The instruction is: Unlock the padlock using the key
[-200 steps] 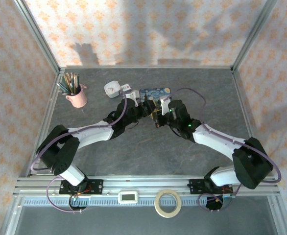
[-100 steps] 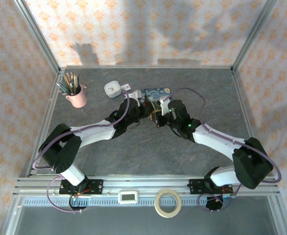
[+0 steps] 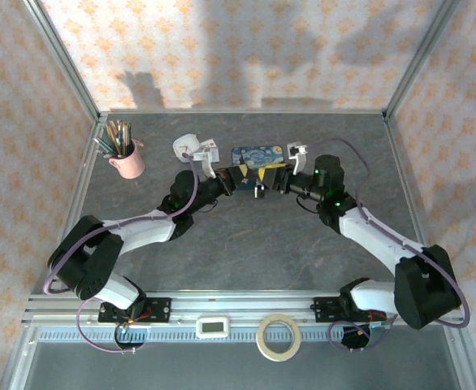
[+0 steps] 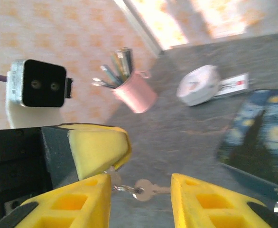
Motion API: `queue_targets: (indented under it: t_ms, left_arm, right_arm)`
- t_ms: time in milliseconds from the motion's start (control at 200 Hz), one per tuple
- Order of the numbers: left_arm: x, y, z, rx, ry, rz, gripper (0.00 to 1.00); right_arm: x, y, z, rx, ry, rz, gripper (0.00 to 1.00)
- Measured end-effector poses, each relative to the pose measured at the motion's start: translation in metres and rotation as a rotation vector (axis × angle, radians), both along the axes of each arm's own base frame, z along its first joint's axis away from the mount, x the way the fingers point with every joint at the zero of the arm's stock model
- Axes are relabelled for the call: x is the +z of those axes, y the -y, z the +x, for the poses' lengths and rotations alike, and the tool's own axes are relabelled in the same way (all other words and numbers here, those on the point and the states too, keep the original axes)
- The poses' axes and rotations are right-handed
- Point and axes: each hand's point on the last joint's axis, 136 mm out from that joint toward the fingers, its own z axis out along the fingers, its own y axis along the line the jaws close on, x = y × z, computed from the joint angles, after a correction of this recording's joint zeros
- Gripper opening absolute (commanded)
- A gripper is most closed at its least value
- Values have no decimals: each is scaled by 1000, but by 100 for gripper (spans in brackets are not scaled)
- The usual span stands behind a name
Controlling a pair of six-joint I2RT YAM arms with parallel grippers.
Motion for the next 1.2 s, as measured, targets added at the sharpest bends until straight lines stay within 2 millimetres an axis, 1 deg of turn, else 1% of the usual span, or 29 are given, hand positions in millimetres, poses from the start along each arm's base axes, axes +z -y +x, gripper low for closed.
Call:
queue_targets:
  t_ms: [70,215,365,515,691,826,896,961,1036,1076,1201]
  left_arm:
    - [11,2,-7,-36,49,-31,0]
    - [23,5,-19,-88,102,-83,0]
    - [35,7,-25,-122,140,-132,0]
    - [37,10,-26,-146,144,-160,0]
    - [36,9,-26,-150,136,-177,0]
    - [35,8,-27,-147,137,-182,0]
    - [35,8,-27,-147,136,-186,0]
    - [34,7,-28,-147,136,-188,0]
    - [35,7,-29,-149,143,-192,0]
    - [36,7,-29,-150,145,-194,0]
    - [36,7,-31,-152,149,-196,0]
  right_arm:
    - [-2,-8,-5,62,-27,50,37]
    - [-8,-19,-12,150,-89,123,36]
    - [-5,-25,-24,227,-108,178,36]
    - [5,-31,-32,277,-86,205,37]
    - [5,-34,-32,300,-90,233,36]
    - [6,-37,-33,315,-88,246,29]
    - [6,-38,-34,325,-94,251,27]
    - [7,-39,-35,334,-95,258,30]
    - [7,-40,-35,339,-98,267,41]
    - [7,-40,-34,339,-105,271,44]
    - [6,-40,-34,340,-115,276,46]
